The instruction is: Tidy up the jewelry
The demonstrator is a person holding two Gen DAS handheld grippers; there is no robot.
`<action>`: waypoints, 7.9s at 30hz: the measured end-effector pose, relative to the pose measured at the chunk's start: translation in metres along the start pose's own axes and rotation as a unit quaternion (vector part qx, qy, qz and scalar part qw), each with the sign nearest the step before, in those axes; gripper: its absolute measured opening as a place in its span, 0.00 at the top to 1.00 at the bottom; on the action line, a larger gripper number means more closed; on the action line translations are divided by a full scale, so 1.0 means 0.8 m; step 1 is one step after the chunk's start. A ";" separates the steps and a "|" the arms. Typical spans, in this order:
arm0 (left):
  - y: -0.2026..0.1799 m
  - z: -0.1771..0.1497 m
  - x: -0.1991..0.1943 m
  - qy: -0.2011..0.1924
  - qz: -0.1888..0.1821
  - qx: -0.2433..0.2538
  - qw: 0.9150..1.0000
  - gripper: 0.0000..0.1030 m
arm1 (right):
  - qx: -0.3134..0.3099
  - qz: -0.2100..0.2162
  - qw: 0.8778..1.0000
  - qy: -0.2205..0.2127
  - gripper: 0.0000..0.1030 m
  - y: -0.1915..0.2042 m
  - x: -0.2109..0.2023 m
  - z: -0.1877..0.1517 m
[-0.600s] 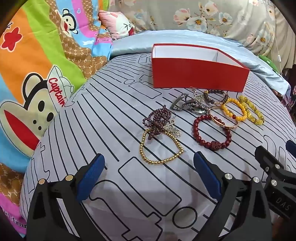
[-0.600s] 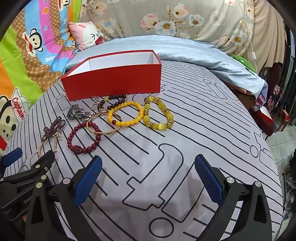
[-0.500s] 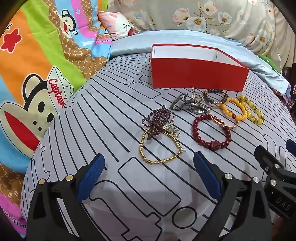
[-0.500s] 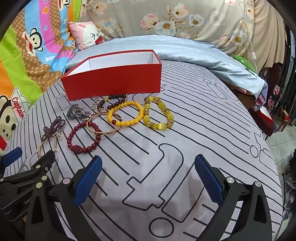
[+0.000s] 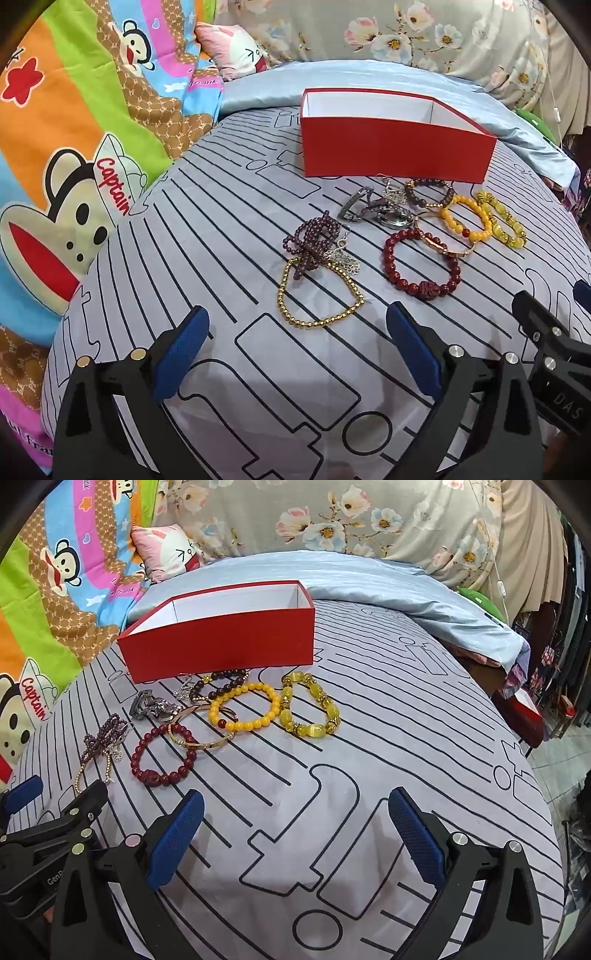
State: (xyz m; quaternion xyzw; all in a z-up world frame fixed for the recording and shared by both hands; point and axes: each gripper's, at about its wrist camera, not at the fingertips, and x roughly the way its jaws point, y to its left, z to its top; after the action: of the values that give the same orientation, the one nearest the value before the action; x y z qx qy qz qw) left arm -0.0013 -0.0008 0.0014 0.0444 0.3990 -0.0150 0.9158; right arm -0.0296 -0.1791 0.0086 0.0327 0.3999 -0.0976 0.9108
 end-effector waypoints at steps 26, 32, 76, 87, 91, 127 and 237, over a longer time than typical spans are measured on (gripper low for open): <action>-0.007 0.005 -0.003 -0.018 0.013 -0.001 1.000 0.11 | -0.018 -0.014 1.000 -0.018 0.07 0.010 -0.014 -0.006; -0.006 0.004 -0.005 -0.020 0.012 0.000 1.000 0.11 | -0.016 -0.012 1.000 -0.014 0.07 0.010 -0.011 -0.007; -0.007 0.004 -0.004 -0.019 0.014 0.000 1.000 0.11 | -0.017 -0.013 1.000 -0.014 0.07 0.012 -0.010 -0.007; -0.007 0.004 -0.004 -0.020 0.013 -0.001 1.000 0.11 | -0.017 -0.013 1.000 -0.014 0.07 0.012 -0.011 -0.007; -0.007 0.004 -0.004 -0.019 0.011 -0.003 1.000 0.11 | -0.016 -0.013 1.000 -0.014 0.07 0.012 -0.011 -0.007; 0.021 0.066 0.068 0.038 -0.113 -0.040 0.992 0.84 | -0.002 0.020 1.000 0.018 0.07 0.002 0.003 0.001; -0.010 0.361 0.136 -0.020 -0.172 -0.013 0.985 0.97 | -0.028 0.149 0.988 -0.008 0.92 0.005 0.150 0.364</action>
State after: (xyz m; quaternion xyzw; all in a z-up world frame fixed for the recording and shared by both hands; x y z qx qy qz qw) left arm 0.2832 -0.0351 0.1171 -0.0369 0.3820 -0.1679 0.9080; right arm 0.2609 -0.2335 0.1177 0.0654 0.3861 0.0500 0.9188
